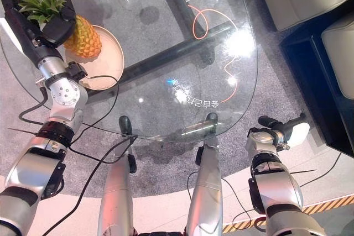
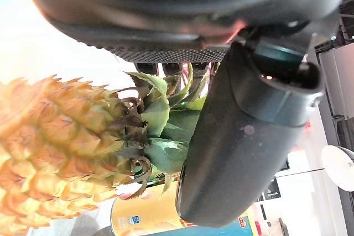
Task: Pick up the fruit to the plate
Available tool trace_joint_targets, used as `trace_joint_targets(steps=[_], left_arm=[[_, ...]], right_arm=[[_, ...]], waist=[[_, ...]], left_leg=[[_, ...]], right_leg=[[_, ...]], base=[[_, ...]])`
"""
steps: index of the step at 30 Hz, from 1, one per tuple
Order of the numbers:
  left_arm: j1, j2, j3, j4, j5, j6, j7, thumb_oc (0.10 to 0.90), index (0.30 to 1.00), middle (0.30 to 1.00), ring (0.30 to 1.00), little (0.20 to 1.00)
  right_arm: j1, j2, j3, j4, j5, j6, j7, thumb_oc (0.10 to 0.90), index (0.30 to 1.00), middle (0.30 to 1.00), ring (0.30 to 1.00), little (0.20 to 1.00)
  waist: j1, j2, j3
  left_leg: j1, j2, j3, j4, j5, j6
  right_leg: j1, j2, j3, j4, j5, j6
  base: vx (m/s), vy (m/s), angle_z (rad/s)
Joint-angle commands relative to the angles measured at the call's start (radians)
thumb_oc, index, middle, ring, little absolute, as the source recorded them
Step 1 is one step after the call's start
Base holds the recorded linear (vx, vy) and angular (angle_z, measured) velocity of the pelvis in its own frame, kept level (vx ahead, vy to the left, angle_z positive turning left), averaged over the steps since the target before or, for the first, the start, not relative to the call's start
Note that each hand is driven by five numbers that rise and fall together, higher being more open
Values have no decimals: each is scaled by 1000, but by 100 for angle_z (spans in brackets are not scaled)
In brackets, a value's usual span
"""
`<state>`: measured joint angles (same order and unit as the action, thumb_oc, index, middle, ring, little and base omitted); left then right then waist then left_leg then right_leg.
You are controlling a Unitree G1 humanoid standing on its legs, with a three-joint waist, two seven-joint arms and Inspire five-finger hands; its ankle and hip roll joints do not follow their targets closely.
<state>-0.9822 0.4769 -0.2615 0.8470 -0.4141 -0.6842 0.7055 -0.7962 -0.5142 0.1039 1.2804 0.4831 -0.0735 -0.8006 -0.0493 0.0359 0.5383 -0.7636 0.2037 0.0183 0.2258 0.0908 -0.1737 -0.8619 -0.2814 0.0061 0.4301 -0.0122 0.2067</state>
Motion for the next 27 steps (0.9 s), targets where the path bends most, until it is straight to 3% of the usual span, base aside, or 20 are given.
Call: trace_joint_targets(steps=[1,27], left_arm=[[-92,51,44,-62,11,-124,3,800,900,900,900,900],[21,4,42,-146,67,-153,-39,800,900,900,900,900]], right_arm=[[16,-66,-3,33,18,-19,-40,800,900,900,900,900],[25,-64,-18,30,25,-31,-46,800,900,900,900,900]], waist=[[30,-11,-18],[57,-3,-18]], left_leg=[[-38,-18,25,76,-68,53],[-47,-26,13,69,-69,59]], right_leg=[[23,7,-124,-55,29,-54],[21,0,-143,-58,31,-50]], base=[[0,0,0],[-1,0,0]])
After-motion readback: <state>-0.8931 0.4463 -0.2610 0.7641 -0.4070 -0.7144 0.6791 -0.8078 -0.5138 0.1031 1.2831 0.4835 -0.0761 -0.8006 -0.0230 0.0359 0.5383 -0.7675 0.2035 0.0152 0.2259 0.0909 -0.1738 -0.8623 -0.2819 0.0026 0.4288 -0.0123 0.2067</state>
